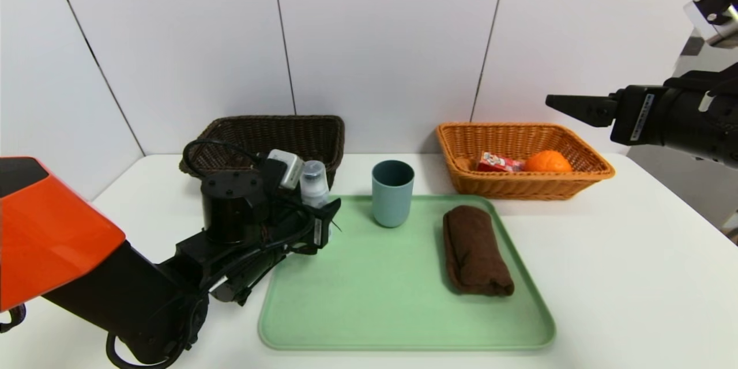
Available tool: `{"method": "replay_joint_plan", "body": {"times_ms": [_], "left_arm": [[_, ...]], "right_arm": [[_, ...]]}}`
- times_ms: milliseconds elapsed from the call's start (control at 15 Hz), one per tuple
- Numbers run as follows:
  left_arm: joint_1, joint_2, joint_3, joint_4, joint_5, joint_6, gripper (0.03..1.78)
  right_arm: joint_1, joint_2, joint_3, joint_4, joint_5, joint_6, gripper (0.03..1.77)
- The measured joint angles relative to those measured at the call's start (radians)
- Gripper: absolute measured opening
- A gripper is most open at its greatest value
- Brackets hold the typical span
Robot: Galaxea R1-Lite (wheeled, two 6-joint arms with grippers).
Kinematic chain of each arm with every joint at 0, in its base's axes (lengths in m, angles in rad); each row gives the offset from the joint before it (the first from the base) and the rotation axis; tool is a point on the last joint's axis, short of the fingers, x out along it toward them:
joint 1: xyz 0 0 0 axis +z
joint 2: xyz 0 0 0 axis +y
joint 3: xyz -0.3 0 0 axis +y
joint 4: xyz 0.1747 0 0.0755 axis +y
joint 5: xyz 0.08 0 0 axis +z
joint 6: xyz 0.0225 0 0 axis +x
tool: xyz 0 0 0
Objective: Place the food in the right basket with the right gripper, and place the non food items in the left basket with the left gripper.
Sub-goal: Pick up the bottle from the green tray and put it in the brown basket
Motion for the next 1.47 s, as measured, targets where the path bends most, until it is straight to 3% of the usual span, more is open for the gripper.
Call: {"method": "replay_joint_plan", "body": {"times_ms": [133, 533, 733, 933, 1200, 1333, 1467], "left_arm": [[0.000, 0.001, 0.000, 0.001, -0.001, -0.001, 0.65], [0.000, -0.008, 0.001, 0.017, -0.005, -0.059, 0.63], [-0.004, -0.058, -0.005, 0.099, -0.019, -0.083, 0.63], [-0.010, -0.166, -0.071, 0.285, -0.060, -0.194, 0.63], [0.001, -0.348, -0.328, 0.686, -0.169, -0.381, 0.63], [0.029, -0.402, -0.470, 0.865, -0.189, -0.392, 0.63], [0.084, -0.423, -0.589, 0.979, -0.197, -0.371, 0.63]], "right_arm": [[0.010, -0.001, 0.008, 0.000, 0.000, -0.001, 1.71], [0.026, -0.014, 0.045, -0.001, -0.001, -0.001, 1.71], [0.027, -0.019, 0.063, 0.000, -0.002, 0.003, 1.71], [0.027, -0.021, 0.078, 0.000, -0.004, 0.008, 1.71], [0.027, -0.023, 0.095, 0.000, -0.005, 0.020, 1.71], [0.028, -0.023, 0.097, 0.001, -0.005, 0.052, 1.71], [0.028, -0.022, 0.100, 0.001, -0.005, 0.062, 1.71]]}}
